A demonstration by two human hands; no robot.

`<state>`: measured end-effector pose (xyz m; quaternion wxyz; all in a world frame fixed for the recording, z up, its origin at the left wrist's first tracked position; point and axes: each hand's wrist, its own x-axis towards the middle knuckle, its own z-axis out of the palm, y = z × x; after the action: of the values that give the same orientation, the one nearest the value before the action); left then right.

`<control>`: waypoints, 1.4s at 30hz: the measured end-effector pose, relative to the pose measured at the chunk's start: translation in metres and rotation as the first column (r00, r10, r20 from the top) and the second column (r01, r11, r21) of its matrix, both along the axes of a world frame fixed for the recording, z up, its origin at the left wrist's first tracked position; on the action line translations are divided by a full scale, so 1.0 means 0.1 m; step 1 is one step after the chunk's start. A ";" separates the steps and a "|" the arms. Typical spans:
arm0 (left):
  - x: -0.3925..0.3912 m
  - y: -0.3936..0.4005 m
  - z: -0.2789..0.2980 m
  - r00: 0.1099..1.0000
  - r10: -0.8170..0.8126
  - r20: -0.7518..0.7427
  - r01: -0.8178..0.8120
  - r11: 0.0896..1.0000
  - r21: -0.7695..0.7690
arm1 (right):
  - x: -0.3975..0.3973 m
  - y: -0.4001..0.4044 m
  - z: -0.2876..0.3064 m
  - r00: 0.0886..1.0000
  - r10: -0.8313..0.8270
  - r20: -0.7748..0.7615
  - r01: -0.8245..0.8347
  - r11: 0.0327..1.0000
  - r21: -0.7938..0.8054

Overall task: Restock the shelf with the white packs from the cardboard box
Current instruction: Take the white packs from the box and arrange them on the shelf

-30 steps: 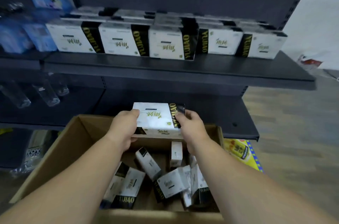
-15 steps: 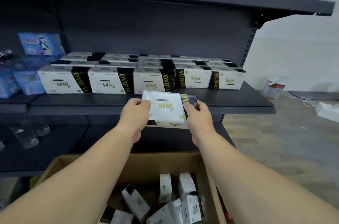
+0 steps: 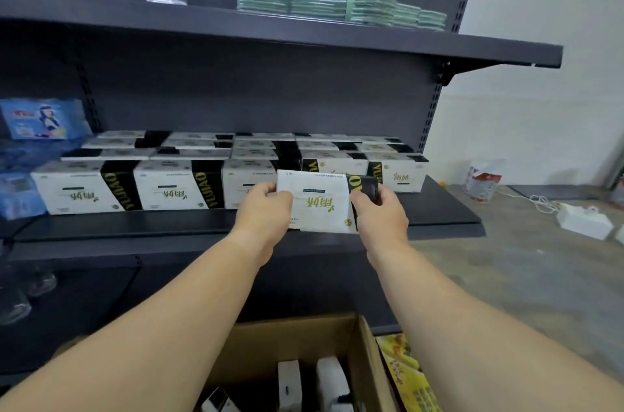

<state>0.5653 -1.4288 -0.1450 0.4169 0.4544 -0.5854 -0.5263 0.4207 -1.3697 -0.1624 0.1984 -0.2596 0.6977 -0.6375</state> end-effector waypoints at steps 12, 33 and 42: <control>-0.90 -0.19 0.07 0.996 0.088 -0.003 -0.088 0.996 -0.029 | -1.07 -0.34 0.02 0.988 0.150 -0.028 -0.152 0.982 -0.111; -1.20 -0.52 -0.06 0.982 0.187 0.025 -0.188 0.982 0.030 | -1.29 -0.77 -0.18 0.970 0.238 0.047 -0.233 0.968 -0.096; -1.24 -0.56 -0.05 0.977 0.212 -0.019 -0.210 0.976 0.061 | -1.26 -0.84 -0.16 0.963 0.255 0.085 -0.251 0.966 -0.055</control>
<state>0.4412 -1.4846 -0.1503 0.4643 0.5193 -0.5130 -0.5015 0.2944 -1.4534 -0.1785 0.3042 -0.3216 0.6348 -0.6333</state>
